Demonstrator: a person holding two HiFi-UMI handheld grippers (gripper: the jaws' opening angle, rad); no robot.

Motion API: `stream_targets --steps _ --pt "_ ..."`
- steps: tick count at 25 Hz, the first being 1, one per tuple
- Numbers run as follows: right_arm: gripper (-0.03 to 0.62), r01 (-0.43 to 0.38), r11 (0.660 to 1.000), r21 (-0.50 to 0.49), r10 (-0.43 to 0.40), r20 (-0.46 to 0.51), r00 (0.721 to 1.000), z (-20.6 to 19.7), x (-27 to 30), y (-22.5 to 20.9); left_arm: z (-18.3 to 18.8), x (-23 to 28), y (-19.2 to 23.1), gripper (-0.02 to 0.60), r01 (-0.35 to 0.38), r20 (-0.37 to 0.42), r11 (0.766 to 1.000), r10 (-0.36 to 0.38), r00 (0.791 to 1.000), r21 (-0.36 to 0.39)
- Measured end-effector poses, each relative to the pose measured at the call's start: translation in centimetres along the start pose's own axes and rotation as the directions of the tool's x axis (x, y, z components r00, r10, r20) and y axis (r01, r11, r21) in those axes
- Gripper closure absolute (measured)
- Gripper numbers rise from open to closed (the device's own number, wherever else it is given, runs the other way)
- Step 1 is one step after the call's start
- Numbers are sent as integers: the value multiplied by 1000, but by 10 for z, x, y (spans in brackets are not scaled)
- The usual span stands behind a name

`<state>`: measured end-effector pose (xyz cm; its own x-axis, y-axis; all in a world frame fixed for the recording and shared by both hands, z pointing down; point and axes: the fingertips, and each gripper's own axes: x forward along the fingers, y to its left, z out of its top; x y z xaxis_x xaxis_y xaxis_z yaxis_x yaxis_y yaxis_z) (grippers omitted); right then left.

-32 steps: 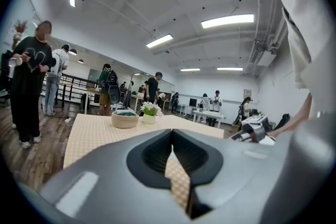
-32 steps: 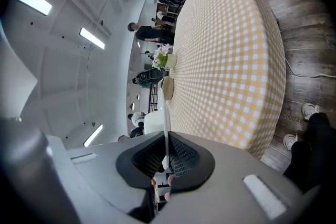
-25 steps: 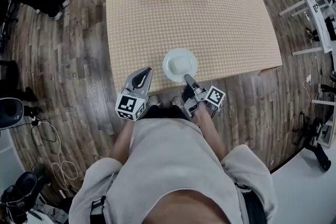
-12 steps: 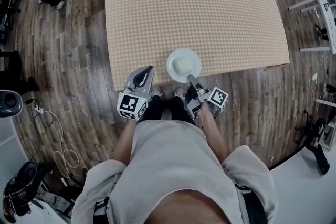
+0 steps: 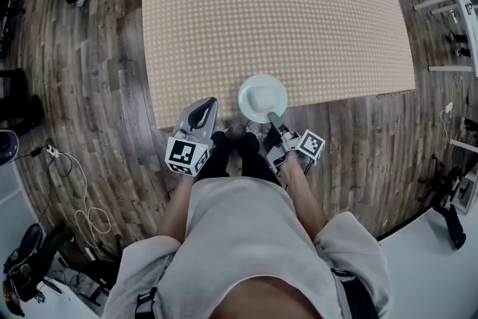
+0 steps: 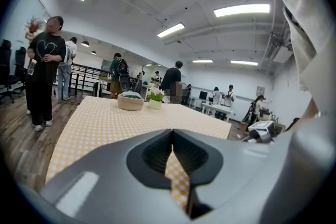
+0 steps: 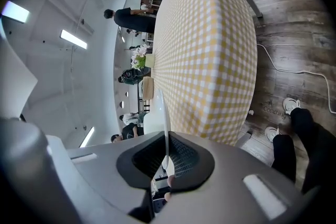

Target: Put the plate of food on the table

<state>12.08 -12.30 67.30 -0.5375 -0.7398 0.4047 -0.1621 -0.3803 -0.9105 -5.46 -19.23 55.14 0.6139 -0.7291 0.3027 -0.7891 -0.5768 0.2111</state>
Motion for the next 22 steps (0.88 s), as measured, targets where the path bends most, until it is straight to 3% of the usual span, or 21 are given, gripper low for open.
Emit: stream_targets --steps 12,22 --pt "582 -10 1000 -7 10 -12 1000 3 6 -10 -16 -9 -12 572 1 -33 1000 -1 999 -3" --pt "580 -25 1000 -17 25 -3 1000 30 67 -1 -17 -2 2 572 -10 -22 1000 9 1000 -26"
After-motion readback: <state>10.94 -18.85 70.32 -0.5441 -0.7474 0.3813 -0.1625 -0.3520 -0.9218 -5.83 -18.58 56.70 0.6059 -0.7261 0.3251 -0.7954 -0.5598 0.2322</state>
